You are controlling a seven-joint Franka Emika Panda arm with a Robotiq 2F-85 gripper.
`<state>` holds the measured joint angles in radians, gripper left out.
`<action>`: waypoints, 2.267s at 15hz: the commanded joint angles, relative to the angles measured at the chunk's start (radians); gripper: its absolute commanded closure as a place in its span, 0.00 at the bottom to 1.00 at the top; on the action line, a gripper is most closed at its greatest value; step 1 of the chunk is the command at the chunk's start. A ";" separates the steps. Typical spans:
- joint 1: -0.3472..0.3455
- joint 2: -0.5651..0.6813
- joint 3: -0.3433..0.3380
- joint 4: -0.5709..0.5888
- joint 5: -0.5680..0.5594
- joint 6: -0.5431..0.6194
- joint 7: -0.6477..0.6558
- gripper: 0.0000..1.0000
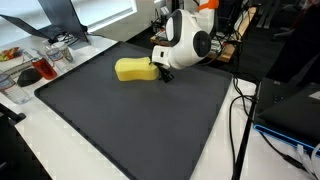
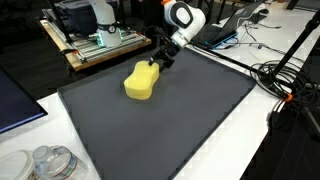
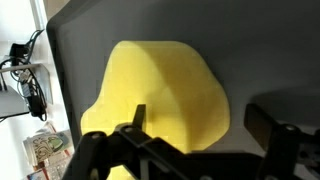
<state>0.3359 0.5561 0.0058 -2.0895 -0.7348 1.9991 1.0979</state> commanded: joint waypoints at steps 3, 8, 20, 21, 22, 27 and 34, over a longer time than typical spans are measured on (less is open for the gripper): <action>-0.003 0.056 -0.005 0.033 -0.055 -0.007 0.046 0.00; -0.014 0.054 -0.010 0.024 -0.071 -0.006 0.055 0.00; -0.035 0.012 -0.011 0.000 -0.060 -0.027 0.060 0.84; -0.035 -0.006 -0.012 -0.010 -0.067 -0.031 0.061 0.90; -0.037 -0.034 -0.013 -0.027 -0.070 -0.036 0.057 0.96; -0.083 -0.239 -0.007 -0.141 -0.088 -0.029 -0.002 0.98; -0.169 -0.570 0.038 -0.222 -0.039 0.016 -0.293 0.97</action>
<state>0.2098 0.1386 0.0109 -2.2450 -0.8017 1.9665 0.9501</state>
